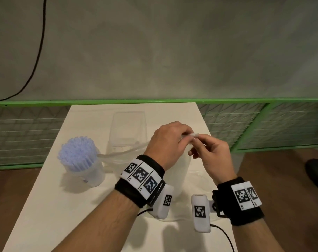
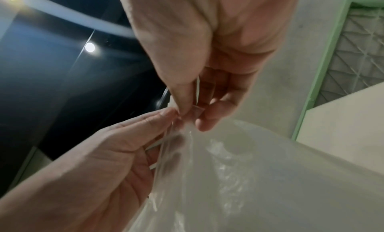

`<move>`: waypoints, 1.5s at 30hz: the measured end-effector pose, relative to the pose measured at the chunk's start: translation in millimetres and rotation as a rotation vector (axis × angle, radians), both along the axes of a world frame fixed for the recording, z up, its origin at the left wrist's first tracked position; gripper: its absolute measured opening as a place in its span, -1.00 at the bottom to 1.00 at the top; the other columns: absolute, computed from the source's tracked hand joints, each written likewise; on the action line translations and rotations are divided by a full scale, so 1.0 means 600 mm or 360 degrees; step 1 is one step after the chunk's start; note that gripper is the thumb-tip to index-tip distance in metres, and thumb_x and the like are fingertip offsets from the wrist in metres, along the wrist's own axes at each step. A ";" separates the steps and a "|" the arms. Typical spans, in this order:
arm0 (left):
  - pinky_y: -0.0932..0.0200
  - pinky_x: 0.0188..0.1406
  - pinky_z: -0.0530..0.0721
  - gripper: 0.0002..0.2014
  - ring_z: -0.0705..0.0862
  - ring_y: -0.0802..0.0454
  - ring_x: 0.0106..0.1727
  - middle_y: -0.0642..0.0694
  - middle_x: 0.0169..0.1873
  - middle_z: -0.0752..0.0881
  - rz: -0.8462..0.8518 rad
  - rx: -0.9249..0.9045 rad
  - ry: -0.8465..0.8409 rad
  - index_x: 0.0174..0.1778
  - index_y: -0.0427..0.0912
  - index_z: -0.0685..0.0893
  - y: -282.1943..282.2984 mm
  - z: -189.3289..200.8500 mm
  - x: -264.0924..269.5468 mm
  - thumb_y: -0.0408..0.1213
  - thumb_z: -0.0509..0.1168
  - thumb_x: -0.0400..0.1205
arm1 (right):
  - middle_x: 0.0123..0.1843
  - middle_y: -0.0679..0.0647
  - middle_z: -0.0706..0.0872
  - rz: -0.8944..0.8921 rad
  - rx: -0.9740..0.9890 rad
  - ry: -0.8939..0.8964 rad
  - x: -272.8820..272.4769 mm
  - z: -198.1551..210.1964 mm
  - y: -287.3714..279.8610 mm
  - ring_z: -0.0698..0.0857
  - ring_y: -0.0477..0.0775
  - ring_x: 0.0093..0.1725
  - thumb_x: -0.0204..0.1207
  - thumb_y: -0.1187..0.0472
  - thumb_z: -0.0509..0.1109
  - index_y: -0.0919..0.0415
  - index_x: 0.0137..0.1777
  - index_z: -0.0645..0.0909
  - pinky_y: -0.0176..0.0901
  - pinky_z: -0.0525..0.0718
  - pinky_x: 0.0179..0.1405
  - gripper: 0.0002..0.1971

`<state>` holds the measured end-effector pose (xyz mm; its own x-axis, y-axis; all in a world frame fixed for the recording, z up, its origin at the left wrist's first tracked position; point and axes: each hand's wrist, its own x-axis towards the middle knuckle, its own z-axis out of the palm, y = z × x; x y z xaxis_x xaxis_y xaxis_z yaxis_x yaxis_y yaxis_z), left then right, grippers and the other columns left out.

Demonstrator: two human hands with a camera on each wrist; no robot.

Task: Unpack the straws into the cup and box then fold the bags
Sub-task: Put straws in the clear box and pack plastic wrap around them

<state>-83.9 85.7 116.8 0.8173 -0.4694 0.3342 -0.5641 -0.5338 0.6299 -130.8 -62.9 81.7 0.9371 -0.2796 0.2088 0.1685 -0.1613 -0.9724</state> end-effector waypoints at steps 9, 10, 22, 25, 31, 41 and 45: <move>0.08 -0.16 0.65 -0.89 0.64 0.07 -0.16 0.08 -0.12 0.73 0.0246 0.0075 -0.0230 -0.01 -0.07 0.79 0.036 -0.003 -0.001 -0.18 0.36 0.71 | -0.33 0.09 0.76 -0.0219 0.0040 -0.0109 0.022 -0.007 0.004 0.75 0.07 -0.42 0.54 0.39 0.47 0.19 -0.17 0.74 -0.14 0.68 -0.37 -0.88; 0.08 -0.17 0.65 -0.89 0.66 0.06 -0.14 0.09 -0.13 0.73 0.0293 0.0091 -0.0244 -0.02 -0.06 0.79 0.052 -0.004 -0.001 -0.17 0.37 0.70 | -0.34 0.08 0.75 -0.0231 0.0070 -0.0104 0.027 -0.010 0.003 0.75 0.07 -0.42 0.54 0.40 0.47 0.20 -0.18 0.74 -0.14 0.68 -0.37 -0.87; 0.15 -0.09 0.63 -0.94 0.70 0.05 -0.15 0.12 -0.19 0.75 0.0649 0.0217 -0.0298 -0.10 -0.06 0.80 0.276 -0.009 -0.021 -0.20 0.44 0.65 | -0.26 0.10 0.78 -0.0287 0.0179 -0.0111 0.060 -0.021 0.007 0.74 0.04 -0.40 0.58 0.38 0.43 0.06 -0.20 0.73 -0.17 0.72 -0.32 -0.79; -0.04 -0.14 0.71 -0.90 0.70 0.06 -0.17 0.15 -0.20 0.74 0.0708 0.0245 -0.0220 -0.09 -0.03 0.80 0.303 -0.006 -0.024 -0.13 0.41 0.65 | -0.32 0.04 0.78 -0.0297 0.0160 -0.0104 0.062 -0.021 0.008 0.74 0.04 -0.39 0.58 0.37 0.43 0.06 -0.18 0.72 -0.15 0.73 -0.29 -0.80; 0.26 0.04 0.68 -0.93 0.70 0.18 -0.06 0.20 -0.02 0.72 0.0532 -0.0021 -0.0048 0.03 0.05 0.73 0.288 0.003 -0.033 -0.18 0.39 0.66 | -0.25 -0.07 0.73 -0.0211 0.0236 -0.0101 0.049 -0.004 0.011 0.65 -0.09 -0.24 0.59 0.34 0.41 0.11 -0.21 0.70 -0.06 0.61 -0.27 -0.83; 0.08 -0.14 0.45 -0.48 0.64 -0.10 -0.09 -0.11 -0.18 0.64 0.0591 0.0554 0.0500 -0.25 -0.23 0.66 0.195 0.000 -0.008 0.01 -0.01 0.82 | -0.15 -0.11 0.55 0.0028 -0.1173 -0.0066 0.034 0.045 0.050 0.60 -0.12 -0.16 0.62 -0.17 0.26 0.03 -0.27 0.81 -0.24 0.48 -0.20 -0.57; 0.22 -0.03 0.43 -0.61 0.60 -0.09 0.19 -0.05 0.25 0.53 0.0445 0.0716 0.0462 0.38 -0.15 0.64 0.193 -0.002 -0.001 -0.43 0.24 0.62 | 0.12 -0.05 0.44 0.0152 -0.1431 -0.0323 0.018 0.056 0.046 0.51 -0.06 -0.26 0.37 0.02 0.61 -0.06 -0.04 0.69 -0.15 0.60 -0.28 -0.79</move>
